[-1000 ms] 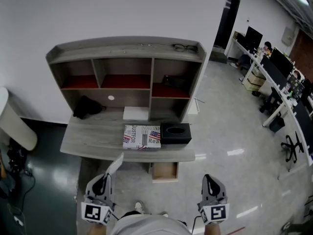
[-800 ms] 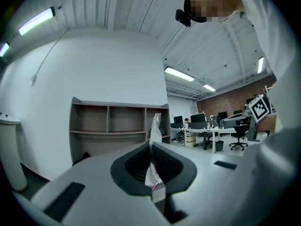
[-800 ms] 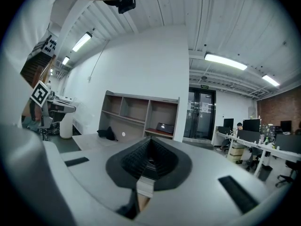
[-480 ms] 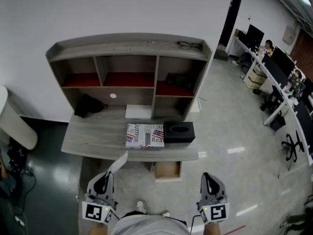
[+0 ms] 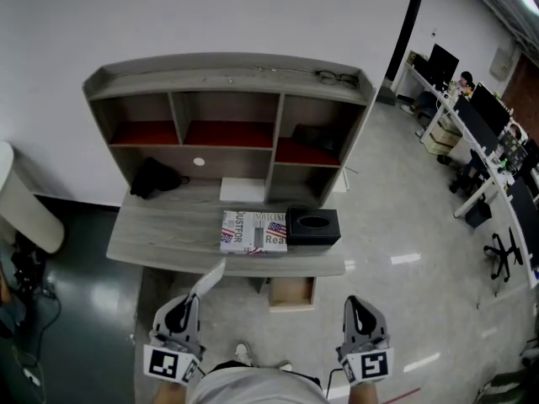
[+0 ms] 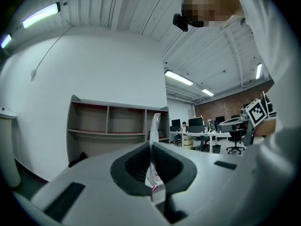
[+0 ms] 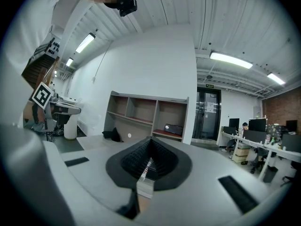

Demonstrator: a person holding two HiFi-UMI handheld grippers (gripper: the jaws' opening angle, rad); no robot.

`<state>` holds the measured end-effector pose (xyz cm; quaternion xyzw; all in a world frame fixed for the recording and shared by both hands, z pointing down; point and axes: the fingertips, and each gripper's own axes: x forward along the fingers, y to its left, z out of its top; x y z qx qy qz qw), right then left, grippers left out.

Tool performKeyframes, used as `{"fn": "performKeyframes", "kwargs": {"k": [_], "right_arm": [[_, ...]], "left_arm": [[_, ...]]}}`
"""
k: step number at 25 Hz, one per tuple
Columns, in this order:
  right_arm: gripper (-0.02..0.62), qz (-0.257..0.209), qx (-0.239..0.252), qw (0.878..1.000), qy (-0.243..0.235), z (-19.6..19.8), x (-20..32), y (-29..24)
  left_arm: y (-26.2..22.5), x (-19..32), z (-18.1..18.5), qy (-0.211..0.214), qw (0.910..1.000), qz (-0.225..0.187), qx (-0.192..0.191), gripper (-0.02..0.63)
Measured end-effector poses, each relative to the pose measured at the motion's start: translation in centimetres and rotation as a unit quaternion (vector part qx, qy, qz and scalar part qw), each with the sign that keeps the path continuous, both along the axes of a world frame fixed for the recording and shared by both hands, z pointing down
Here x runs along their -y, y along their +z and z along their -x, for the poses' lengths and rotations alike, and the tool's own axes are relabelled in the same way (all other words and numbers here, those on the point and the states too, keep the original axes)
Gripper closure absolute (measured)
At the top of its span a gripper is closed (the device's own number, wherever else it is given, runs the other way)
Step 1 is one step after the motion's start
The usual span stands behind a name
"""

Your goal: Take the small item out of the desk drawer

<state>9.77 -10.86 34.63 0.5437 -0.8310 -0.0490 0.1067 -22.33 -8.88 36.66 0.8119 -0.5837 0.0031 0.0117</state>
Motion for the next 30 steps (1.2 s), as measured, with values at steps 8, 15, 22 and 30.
{"fn": "performKeyframes", "kwargs": {"k": [8,15,22,30], "right_arm": [[0.575,-0.003,0.0,1.0,0.007,-0.3,-0.1,0.0],[0.575,-0.004,0.0,1.0,0.009,-0.6,-0.2,-0.2],[0.575,0.0,-0.001,1.0,0.008,-0.9,-0.3,0.0],[0.575,0.002,-0.012,1.0,0.008,-0.9,-0.1,0.2]], "left_arm": [[0.3,0.4,-0.4,0.007,1.0,-0.002,0.002,0.588],[0.0,0.8,-1.0,0.014,0.9999,-0.005,-0.003,0.588],[0.9,0.9,-2.2,0.027,0.9996,0.007,-0.009,0.588],[1.2,1.2,-2.8,0.037,0.999,0.021,-0.014,0.588]]}}
